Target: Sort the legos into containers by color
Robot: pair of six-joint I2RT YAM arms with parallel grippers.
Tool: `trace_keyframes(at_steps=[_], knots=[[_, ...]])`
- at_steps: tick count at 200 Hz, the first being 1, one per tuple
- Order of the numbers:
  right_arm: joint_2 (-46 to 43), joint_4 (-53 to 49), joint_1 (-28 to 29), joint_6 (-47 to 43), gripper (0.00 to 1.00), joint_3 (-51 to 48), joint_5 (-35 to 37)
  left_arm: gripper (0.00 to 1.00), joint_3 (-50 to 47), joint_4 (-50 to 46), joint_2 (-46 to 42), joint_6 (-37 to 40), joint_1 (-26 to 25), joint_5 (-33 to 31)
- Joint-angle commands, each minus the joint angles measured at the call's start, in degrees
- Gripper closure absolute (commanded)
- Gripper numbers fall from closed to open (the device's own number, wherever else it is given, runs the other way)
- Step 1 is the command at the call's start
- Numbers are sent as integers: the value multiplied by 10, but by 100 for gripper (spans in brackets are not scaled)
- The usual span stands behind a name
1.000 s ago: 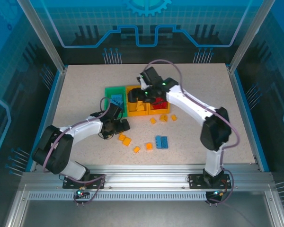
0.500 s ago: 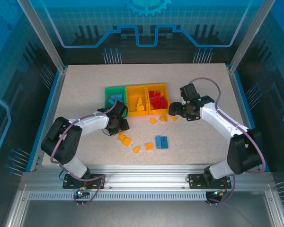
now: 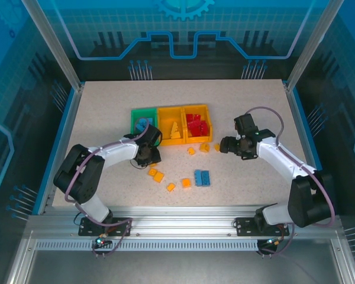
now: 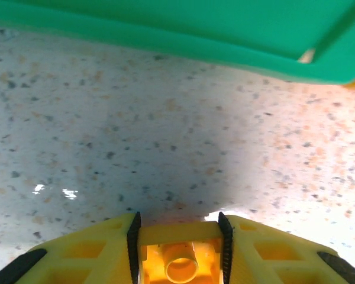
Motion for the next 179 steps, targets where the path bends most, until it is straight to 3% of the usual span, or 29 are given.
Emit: trace_keyframes(at_steps=[1,58,141,179], knots=[[16,22,-1,-22,17,-11,-9,61,38,2,-2,17,-5,13],[84,43,21,-62,18,9,5,61,162,-37,-1,62,-6,2],[195,45,41,-89,21,87,21,60,403,-81,174,124,14,6],[246,36,43,-103,26,124,17,51,436,-82,211,123,25,3]])
